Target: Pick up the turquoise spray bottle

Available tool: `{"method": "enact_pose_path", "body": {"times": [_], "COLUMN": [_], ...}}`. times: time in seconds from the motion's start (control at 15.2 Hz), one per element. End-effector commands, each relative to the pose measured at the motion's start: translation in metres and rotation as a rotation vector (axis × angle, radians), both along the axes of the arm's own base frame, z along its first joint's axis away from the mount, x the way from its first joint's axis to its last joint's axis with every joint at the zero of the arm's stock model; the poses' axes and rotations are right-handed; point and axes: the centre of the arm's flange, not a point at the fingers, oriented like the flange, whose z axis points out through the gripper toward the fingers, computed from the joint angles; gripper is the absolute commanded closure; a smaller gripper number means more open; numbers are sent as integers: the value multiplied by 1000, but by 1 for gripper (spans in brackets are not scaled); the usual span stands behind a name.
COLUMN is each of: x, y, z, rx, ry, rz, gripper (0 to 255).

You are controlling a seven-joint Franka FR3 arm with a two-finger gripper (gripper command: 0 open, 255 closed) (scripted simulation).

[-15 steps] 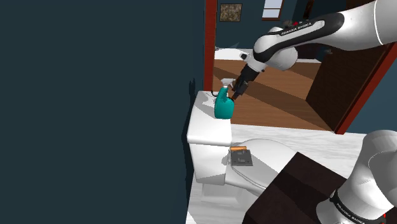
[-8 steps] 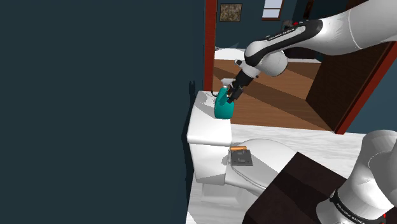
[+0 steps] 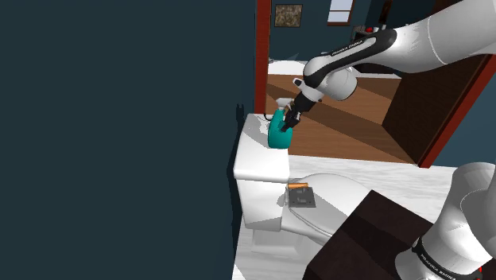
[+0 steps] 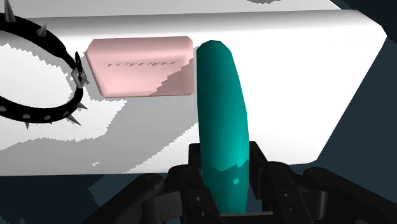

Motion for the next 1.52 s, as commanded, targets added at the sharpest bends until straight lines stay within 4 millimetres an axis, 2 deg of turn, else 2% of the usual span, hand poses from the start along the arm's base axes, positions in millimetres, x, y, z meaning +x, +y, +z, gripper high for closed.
{"method": "enact_pose_path", "body": {"times": [0.0, 0.33, 1.32, 1.45], "x": [0, 0, 0, 0], "y": [0, 0, 0, 0], "z": [0, 0, 79, 80], "rx": [0, 0, 0, 0], "ry": [1, 1, 1, 1], "rz": [0, 0, 0, 0], "gripper": [255, 255, 255, 255]}}
